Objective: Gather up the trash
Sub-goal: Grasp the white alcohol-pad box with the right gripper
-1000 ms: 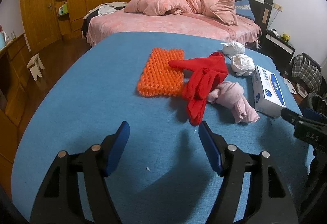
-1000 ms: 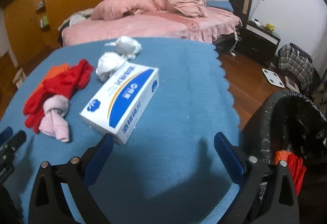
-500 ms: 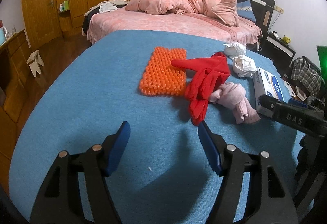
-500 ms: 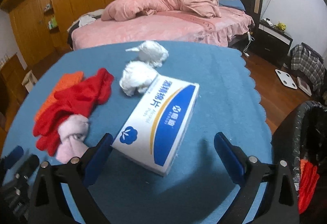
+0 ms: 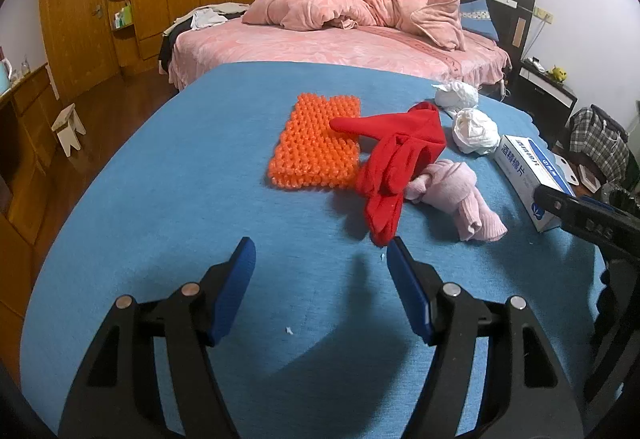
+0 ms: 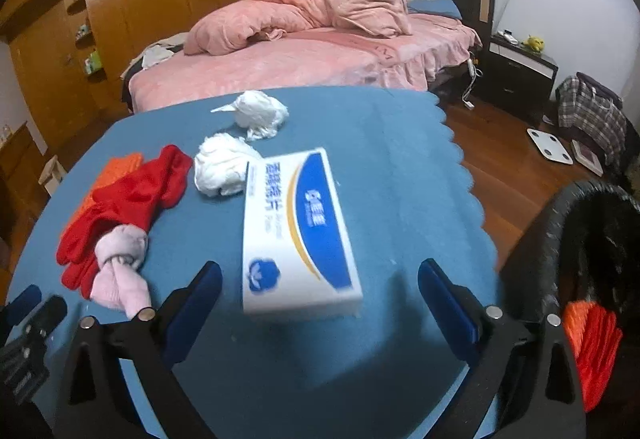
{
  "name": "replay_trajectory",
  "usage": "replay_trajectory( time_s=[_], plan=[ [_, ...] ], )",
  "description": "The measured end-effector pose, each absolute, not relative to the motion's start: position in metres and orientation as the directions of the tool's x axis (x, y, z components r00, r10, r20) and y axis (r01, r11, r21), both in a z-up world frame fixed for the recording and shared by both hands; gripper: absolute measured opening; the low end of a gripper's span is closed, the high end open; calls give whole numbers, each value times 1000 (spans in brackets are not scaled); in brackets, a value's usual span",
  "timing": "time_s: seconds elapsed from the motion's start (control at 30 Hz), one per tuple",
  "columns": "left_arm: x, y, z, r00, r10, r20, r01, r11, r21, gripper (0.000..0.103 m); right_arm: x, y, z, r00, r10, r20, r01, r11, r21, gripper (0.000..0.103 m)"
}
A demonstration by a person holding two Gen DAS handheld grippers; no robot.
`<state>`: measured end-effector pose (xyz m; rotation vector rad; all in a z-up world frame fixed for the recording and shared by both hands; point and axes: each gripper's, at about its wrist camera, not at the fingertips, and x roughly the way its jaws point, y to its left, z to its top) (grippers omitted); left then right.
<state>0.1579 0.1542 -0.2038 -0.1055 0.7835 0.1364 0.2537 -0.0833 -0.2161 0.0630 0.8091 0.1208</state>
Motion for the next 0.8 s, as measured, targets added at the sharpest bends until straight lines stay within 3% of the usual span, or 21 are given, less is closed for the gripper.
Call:
replay_trajectory(
  time_s=[0.1, 0.23, 0.57, 0.8],
  plan=[
    [158, 154, -203, 698, 84, -711, -162, 986, -43, 66, 260, -80, -220, 661, 139, -738, -98, 990, 99, 80],
    [157, 154, -203, 698, 85, -711, -159, 986, -39, 66, 260, -78, -223, 648, 156, -745, -115, 988, 107, 57],
    [151, 141, -187, 744, 63, -666, -125, 991, -46, 62, 240, -90, -208, 689, 178, -703, -124, 984, 127, 56],
    [162, 101, -171, 782, -29, -623, -21, 997, -73, 50, 227, -117, -204, 691, 159, -705, -75, 986, 149, 56]
  ],
)
